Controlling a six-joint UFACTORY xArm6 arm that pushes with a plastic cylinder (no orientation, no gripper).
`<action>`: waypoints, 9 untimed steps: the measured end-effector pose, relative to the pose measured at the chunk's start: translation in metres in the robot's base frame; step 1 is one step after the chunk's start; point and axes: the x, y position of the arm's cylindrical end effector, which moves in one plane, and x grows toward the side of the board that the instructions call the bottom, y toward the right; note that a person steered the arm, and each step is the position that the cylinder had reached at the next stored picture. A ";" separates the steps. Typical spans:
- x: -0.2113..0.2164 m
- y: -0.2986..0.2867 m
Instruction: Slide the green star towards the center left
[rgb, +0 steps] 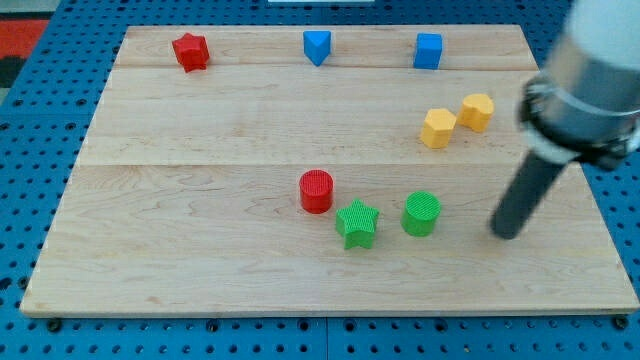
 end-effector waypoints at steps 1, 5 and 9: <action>0.000 -0.074; -0.067 -0.232; -0.075 -0.276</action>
